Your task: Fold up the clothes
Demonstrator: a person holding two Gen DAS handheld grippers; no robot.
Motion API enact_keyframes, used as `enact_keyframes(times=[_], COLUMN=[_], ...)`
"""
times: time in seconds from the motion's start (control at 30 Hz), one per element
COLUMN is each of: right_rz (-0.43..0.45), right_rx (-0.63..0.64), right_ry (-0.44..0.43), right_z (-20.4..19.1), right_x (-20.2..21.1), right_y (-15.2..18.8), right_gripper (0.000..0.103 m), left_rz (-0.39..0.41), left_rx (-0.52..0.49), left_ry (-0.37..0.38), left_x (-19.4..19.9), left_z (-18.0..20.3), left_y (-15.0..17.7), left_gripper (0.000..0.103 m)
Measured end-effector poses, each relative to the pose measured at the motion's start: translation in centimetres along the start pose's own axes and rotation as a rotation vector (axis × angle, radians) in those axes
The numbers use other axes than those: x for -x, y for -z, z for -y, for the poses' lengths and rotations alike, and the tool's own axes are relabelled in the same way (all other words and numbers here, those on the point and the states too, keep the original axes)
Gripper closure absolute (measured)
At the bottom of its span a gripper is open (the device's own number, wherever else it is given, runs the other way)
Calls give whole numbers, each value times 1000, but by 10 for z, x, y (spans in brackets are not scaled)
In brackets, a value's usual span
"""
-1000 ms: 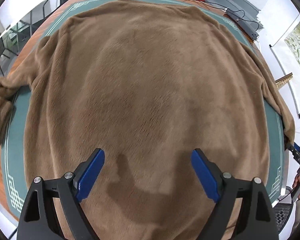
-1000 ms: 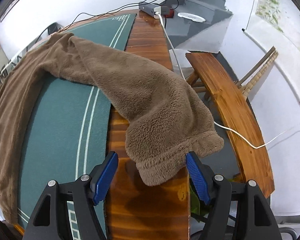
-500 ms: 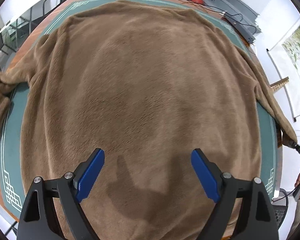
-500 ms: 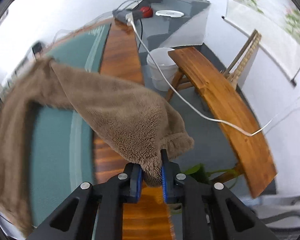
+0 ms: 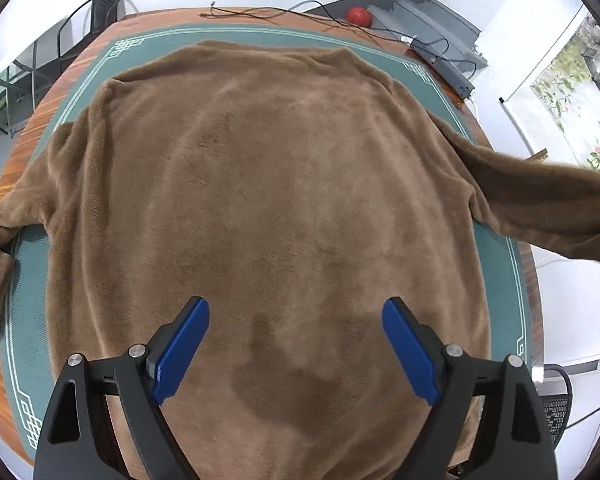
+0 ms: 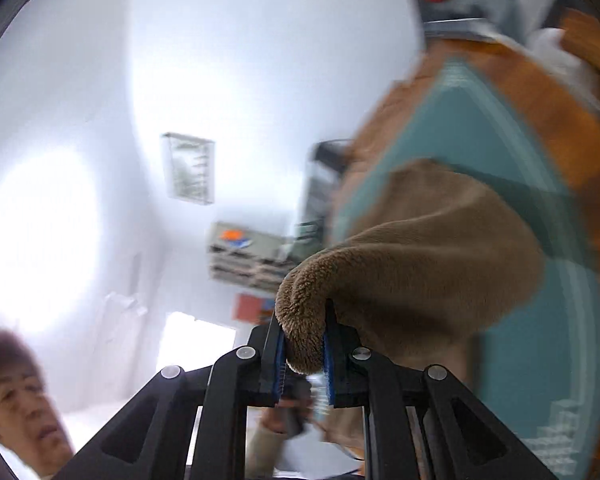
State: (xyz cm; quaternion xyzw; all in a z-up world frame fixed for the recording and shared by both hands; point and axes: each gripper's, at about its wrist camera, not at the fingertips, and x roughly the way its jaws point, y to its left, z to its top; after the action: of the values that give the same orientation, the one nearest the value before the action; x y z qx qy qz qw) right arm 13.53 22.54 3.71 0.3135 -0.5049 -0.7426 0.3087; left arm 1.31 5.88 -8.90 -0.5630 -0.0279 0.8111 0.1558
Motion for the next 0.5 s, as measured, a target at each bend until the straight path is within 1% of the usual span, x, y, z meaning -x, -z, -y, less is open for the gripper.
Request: enact_keyframes(times=[0.07,0.13,0.23,0.27,0.33,0.4,0.47,0.5], right_rz=[-22,-52,-107,-127,-171,-220,-269,-293], right_rx=[37,61,74,75,74,72,83,96], right_ry=[-48,-84,-140,-147,-148,-127,-68,-22], right_z=[-21,-36,-50,-52,-52,-47,-37,-31], right_x=[-29,-61,-116,-137,-177,-219,-260,-282], right_y=[-2,-2,-1,1,5,15,24,30], right_gripper=[87,87,87,87,87,87,87,87], left_rz=[10,21,44,56,68,74,68,64], left_rx=[15,34,64,75,99,128,163,183], left_ry=[8,32,66,77,84,90,101,107], left_x=[4,11,21,24,27,27,24,22], left_z=[-10,-23,-43,-50,-63,-80,-97,-105], left_y=[-3,-6,-9,-10,-12,-12,-12,-11], left_gripper=[12,12,12,12,12,12,12,12])
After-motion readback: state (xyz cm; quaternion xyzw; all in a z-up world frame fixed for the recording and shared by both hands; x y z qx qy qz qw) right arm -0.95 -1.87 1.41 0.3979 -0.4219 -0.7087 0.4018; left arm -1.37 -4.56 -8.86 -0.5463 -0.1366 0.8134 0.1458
